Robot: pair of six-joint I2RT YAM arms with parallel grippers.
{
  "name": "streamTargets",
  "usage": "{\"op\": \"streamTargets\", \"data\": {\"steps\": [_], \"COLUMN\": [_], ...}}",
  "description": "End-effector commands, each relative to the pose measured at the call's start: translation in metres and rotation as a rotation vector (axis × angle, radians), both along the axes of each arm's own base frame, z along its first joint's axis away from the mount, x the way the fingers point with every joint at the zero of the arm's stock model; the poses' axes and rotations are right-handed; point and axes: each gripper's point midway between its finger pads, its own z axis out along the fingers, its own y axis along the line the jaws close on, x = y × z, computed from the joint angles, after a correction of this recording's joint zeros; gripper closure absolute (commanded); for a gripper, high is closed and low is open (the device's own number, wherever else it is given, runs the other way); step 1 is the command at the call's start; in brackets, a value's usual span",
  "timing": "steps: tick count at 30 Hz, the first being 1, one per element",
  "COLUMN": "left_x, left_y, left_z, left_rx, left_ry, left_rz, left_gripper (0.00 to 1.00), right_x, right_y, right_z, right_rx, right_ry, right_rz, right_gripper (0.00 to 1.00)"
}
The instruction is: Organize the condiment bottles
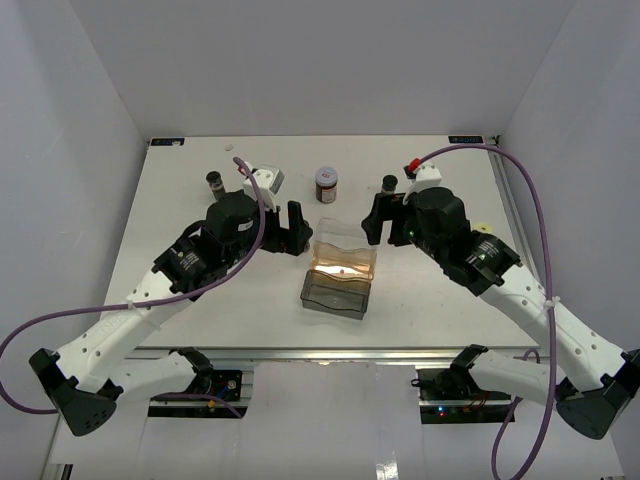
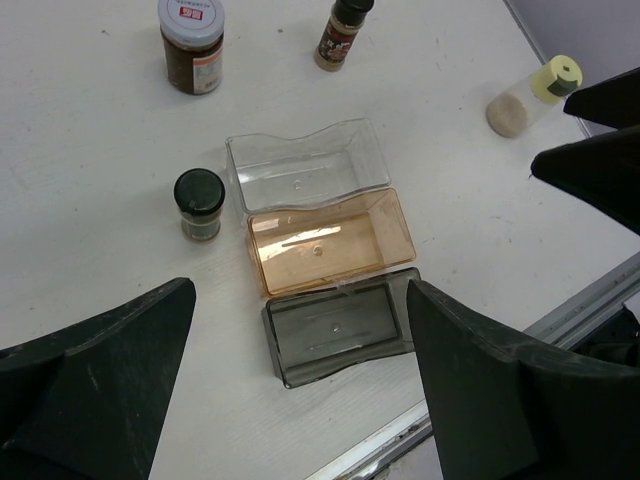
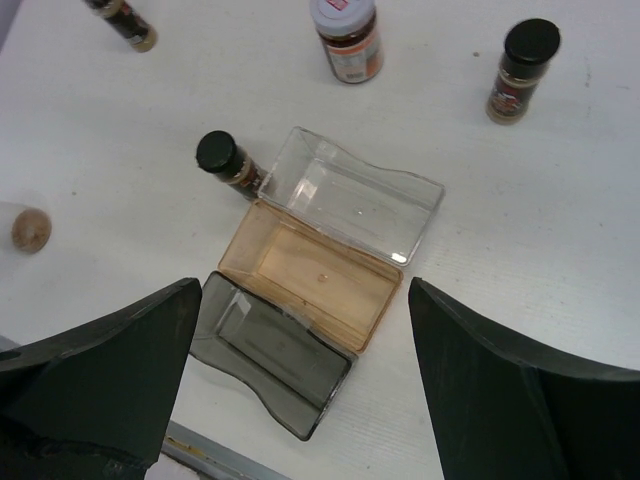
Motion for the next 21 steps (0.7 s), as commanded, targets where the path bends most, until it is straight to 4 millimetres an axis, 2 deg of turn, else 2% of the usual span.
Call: {"op": "streamTargets", "data": {"steps": [1,3,4,9,11,14,16,18,21], "left_x": [-0.001,0.002,0.003,0.001,-0.001,-0.005,-0.005,-0.006,-0.008], "left_y": [0.011,0.012,0.012,0.013,0.01,0.006,0.008,0.012,0.012], "left_z": [-0.019,-0.031,-0.038,-0.049,-0.047,-0.054,-0.063,-0.072,-0.075], "left_rx": [0.033,0.062,0.079,0.079,0.046,0.019,0.024,0.032,0.042], "left_ry": [0.007,0.024,0.037,0.048,0.038,0.055,0.069,0.086,0.105], "left_rz": [0.034,0.048,0.052,0.05,0.041,0.02,0.036,0.058,0.059], "left_gripper": [0.02,0.02,0.02,0.02,0.02,0.02,0.02,0.02,0.02], "right_x": [0.027,0.035,0.046,0.071,0.071,0.068,0.065,0.061,0.062], "right_y": [-0.042,-0.061,-0.08,-0.147,-0.169,-0.201,-0.217,-0.233,-0.253], "right_z": [-0.004,-0.013,-0.009,-0.018,-0.019,-0.032,-0.038,-0.054,-0.07], "right_rx": [-0.131,-0.209,-0.215,-0.216,-0.205,-0.189,-0.2,-0.228,-0.226], "right_ry": [0.008,0.042,0.05,0.122,0.123,0.151,0.164,0.196,0.225], "right_rz": [-0.273,-0.346,-0.416,-0.593,-0.658,-0.747,-0.79,-0.828,-0.857], "right_gripper": [0.08,0.07,0.07,0.06,0.06,0.05,0.05,0.05,0.05]}}
